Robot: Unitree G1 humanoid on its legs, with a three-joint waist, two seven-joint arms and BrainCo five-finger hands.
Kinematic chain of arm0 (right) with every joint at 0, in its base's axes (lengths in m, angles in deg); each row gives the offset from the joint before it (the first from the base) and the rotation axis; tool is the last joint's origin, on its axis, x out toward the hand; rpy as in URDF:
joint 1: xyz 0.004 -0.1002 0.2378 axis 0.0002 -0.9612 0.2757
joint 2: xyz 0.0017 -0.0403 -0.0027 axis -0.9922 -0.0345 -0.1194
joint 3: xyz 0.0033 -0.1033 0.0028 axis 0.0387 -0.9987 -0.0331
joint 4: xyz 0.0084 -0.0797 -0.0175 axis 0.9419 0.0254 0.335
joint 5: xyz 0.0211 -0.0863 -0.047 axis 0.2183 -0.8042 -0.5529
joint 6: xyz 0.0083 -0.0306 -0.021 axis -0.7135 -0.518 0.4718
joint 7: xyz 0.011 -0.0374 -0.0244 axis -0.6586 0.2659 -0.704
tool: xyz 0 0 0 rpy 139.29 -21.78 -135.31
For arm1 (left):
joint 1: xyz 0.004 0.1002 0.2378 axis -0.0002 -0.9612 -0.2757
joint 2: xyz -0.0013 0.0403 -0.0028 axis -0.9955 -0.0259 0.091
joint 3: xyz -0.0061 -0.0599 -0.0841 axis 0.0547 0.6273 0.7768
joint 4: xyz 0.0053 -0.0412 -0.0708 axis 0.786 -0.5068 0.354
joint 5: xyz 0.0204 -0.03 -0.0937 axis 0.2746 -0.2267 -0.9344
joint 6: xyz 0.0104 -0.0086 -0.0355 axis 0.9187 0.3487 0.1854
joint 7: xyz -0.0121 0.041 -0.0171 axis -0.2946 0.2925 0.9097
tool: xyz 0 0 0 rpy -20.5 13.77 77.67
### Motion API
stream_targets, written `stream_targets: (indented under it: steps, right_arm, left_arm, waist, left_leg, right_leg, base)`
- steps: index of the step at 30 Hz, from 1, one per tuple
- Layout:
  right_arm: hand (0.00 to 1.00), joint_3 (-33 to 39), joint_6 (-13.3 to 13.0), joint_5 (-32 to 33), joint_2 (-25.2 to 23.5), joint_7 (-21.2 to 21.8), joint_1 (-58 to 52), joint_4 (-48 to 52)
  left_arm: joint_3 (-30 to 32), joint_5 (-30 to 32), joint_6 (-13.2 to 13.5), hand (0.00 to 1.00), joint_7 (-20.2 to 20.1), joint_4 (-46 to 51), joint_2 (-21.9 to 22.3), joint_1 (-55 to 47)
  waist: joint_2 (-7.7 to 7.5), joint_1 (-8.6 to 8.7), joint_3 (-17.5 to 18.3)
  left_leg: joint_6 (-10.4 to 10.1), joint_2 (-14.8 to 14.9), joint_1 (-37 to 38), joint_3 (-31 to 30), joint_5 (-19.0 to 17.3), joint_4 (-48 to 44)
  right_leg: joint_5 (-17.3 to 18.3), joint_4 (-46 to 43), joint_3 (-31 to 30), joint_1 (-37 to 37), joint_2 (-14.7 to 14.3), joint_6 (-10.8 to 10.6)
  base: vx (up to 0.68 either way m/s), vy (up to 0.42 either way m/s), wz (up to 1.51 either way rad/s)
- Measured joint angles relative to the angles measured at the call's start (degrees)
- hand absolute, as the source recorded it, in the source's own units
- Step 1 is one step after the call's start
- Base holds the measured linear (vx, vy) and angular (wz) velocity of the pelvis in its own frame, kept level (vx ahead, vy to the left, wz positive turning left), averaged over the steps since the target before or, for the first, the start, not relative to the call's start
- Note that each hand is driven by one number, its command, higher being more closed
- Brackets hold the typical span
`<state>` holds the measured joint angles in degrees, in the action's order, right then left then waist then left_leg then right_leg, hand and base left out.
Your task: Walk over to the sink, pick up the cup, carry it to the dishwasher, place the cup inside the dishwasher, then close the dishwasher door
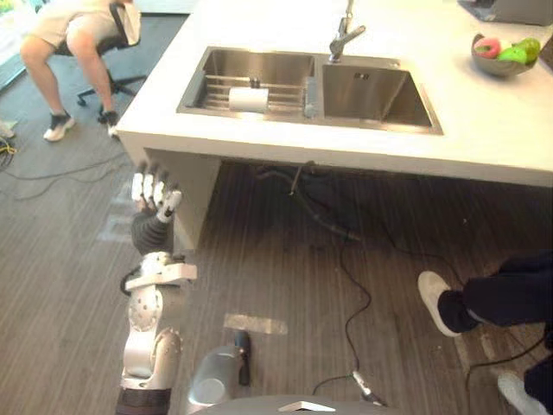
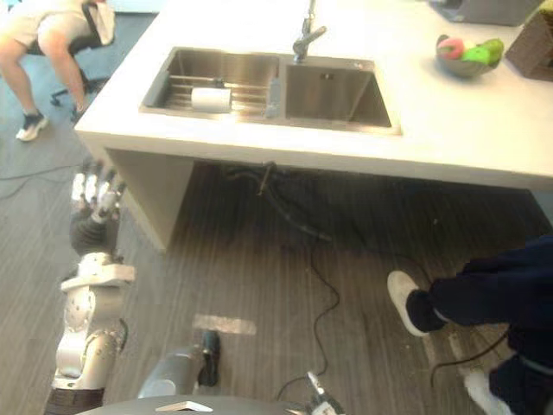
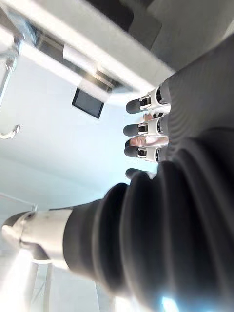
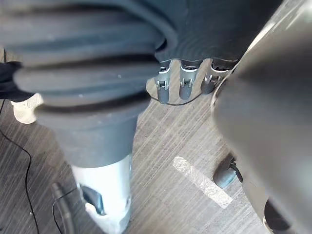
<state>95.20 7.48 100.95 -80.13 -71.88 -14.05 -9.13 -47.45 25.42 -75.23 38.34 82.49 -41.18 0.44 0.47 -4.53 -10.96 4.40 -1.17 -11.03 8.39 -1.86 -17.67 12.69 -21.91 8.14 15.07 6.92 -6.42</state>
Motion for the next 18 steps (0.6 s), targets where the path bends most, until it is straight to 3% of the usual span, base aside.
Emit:
stream_targets:
  steps: [1,2,3,5,7,8,9,10,12,13,15,16,18]
  right_arm:
    - [0.0,0.73,0.19,-0.84,-0.04,0.1,-0.1,-0.69]
    - [0.0,2.26,0.57,-3.84,-0.01,0.31,-0.74,-1.24]
    - [0.0,3.92,0.63,-6.33,-0.44,0.95,-1.46,-1.25]
    - [0.0,7.1,0.39,-8.28,-0.6,2.05,-2.2,-1.25]
    - [0.0,8.73,0.33,-8.32,-0.55,1.89,-2.39,-1.13]
    - [0.0,9.38,0.14,-7.56,-0.69,1.79,-2.3,-1.04]
    - [0.0,9.41,-0.04,-6.55,-1.31,1.9,-2.15,-1.02]
    - [0.0,9.38,0.0,-6.58,-1.78,1.96,-2.01,-1.05]
    - [0.0,9.13,1.5,-6.84,-3.29,2.23,-2.11,-1.2]
    - [0.0,9.09,2.82,-7.23,-4.54,3.15,-3.15,-1.26]
    - [0.0,6.24,4.39,-8.46,-4.83,3.15,-5.52,-1.44]
    - [0.0,4.49,4.89,-9.35,-3.23,3.48,-6.35,-1.39]
    - [0.0,3.51,5.69,-11.4,-0.94,4.2,-6.5,-1.19]
  left_arm:
    - [1.06,0.39,0.01,0.0,0.19,1.68,-0.09,0.15]
    - [2.4,1.05,0.02,0.0,0.28,4.54,-0.81,1.24]
    - [3.27,1.25,-0.22,0.0,0.31,6.94,-2.27,3.06]
    - [4.38,1.26,-0.71,0.0,0.63,8.88,-3.6,4.3]
    - [4.31,1.31,-0.73,0.0,0.81,9.13,-3.63,4.33]
    - [4.34,1.35,-0.44,0.0,2.12,9.15,-3.9,4.57]
    - [4.43,1.33,-0.17,0.0,3.46,9.06,-4.1,5.08]
    - [4.39,1.33,0.09,0.0,3.85,8.8,-4.34,5.59]
    - [4.32,1.37,1.38,0.0,4.83,6.49,-5.5,7.22]
    - [4.2,1.37,2.2,0.0,4.96,3.29,-7.55,9.04]
    - [4.18,1.36,2.6,0.0,4.96,2.1,-8.01,9.2]
    - [3.68,1.34,3.08,0.0,4.92,2.44,-6.57,8.56]
    - [2.53,1.37,3.04,0.0,4.68,2.64,-6.24,8.68]
  waist:
    - [-0.49,0.01,0.29]
    - [-1.34,-0.06,1.1]
    - [-1.91,-0.12,1.21]
    - [-2.03,0.05,1.13]
    - [-1.05,0.49,0.86]
    - [-0.63,0.43,0.82]
    - [-0.89,0.38,0.96]
    - [-0.95,0.36,0.88]
    - [-0.52,1.25,0.88]
    - [-1.48,2.78,1.04]
    - [-3.39,2.95,2.27]
    - [-0.55,2.74,2.98]
    - [1.74,2.66,4.69]
  left_leg:
    - [0.43,-0.82,1.57,0.33,-0.59,0.89]
    - [0.96,-2.49,4.02,0.3,-1.89,2.06]
    - [1.32,-3.92,5.74,-0.83,-3.41,1.54]
    - [1.72,-5.5,9.7,-2.75,-4.99,1.1]
    - [1.79,-5.77,15.07,-4.53,-5.33,4.18]
    - [1.68,-5.52,17.2,-5.16,-5.27,6.44]
    - [0.99,-4.87,17.99,-5.55,-5.71,7.71]
    - [0.55,-4.34,18.04,-5.54,-6.06,7.85]
    - [-0.98,-2.03,17.37,-6.2,-7.66,6.73]
    - [-2.26,-1.66,17.18,-7.95,-9.85,4.29]
    - [-3.89,-1.74,18.37,-8.53,-12.95,1.98]
    - [-5.26,0.98,18.48,-8.34,-14.19,1.13]
    - [-5.86,3.92,18.28,-8.11,-14.14,2.78]
  right_leg:
    - [-0.85,-4.37,-0.77,-1.35,0.9,-1.57]
    - [-4.16,-14.88,-2.39,-5.26,2.93,-7.31]
    - [-8.77,-27.04,-4.22,-9.47,4.3,-10.54]
    - [-8.72,-43.2,-3.06,-14.56,6.8,-10.25]
    - [-5.11,-47.29,1.91,-17.14,9.9,-4.7]
    - [-2.19,-45.23,4.11,-20.24,11.02,-0.27]
    - [-0.34,-40.03,5.23,-24.32,10.73,1.18]
    - [0.38,-36.11,5.46,-26.3,10.02,1.74]
    - [0.26,-18.38,4.29,-28.55,5.61,1.7]
    - [-4.31,-7.36,2.07,-28.21,3.77,1.77]
    - [-9.6,-1.29,1.96,-25.97,3.73,3.12]
    - [-9.34,0.26,3.18,-24.69,1.09,3.94]
    - [-10.47,4.87,4.22,-23.79,-2.44,5.37]
  base:
    - [0.45,0.176,0.11]
    - [0.45,0.151,0.34]
    - [0.51,0.143,0.46]
    - [0.42,0.07,0.59]
    - [0.34,0.026,0.44]
    - [0.2,-0.049,0.12]
    - [0.17,-0.081,0.04]
    - [0.12,-0.103,-0.05]
    - [0.15,-0.198,0.18]
    - [0.18,-0.231,0.44]
    - [0.3,-0.307,0.18]
    - [0.37,-0.343,-0.09]
    - [0.27,-0.222,-0.14]
